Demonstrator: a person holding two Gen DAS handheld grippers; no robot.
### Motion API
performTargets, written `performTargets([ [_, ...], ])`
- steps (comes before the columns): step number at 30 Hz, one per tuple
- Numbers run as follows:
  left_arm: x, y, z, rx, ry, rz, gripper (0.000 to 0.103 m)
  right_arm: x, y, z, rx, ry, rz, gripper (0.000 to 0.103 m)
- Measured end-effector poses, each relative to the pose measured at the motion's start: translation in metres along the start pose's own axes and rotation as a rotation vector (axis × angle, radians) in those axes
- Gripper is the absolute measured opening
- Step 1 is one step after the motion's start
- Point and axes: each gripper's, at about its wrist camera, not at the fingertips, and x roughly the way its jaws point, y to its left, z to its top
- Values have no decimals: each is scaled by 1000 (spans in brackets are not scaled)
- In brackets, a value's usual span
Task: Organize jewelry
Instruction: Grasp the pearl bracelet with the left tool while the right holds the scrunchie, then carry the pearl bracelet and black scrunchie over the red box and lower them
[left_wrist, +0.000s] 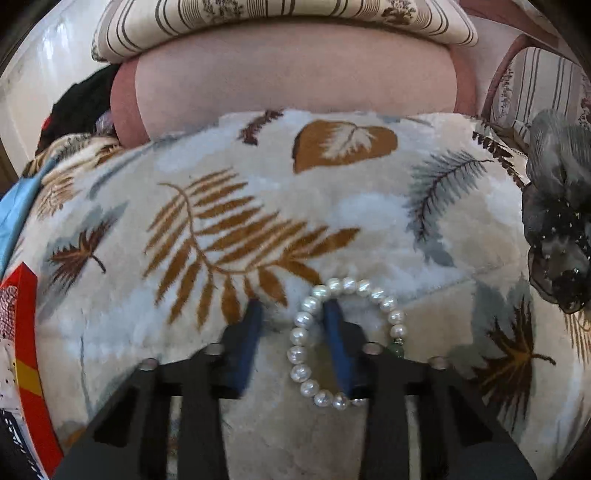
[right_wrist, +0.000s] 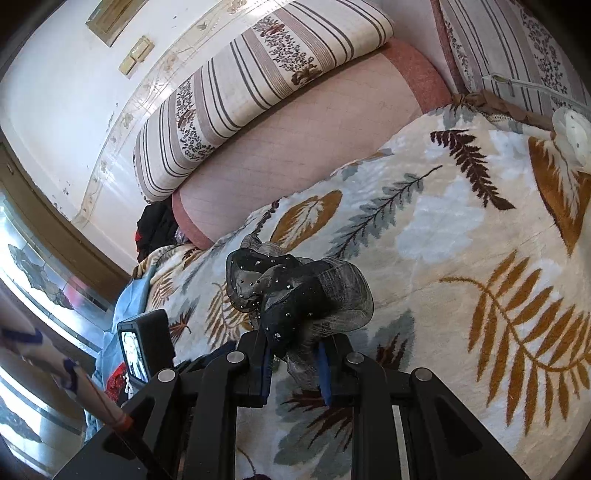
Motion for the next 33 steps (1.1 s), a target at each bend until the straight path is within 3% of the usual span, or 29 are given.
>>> performTargets([
  [2,-8,3,-3,-14,-30,-23,9,-1,1,1,-4,-3,6,22],
  [6,-31,16,-19,-76,-41,-97,9,-2,3,1,-8,-3,18,22],
  [11,-78,22,-42,-85,-88,-129,9,-7,13,-1,-40,-5,41,22],
  [24,-180,39,-105,-58,-145,-93,9,-34,50,-51,-116,15,78,22],
  [33,-201,64,-151,-78,-146,-69,9,-53,65,-113,-189,71,44,22],
])
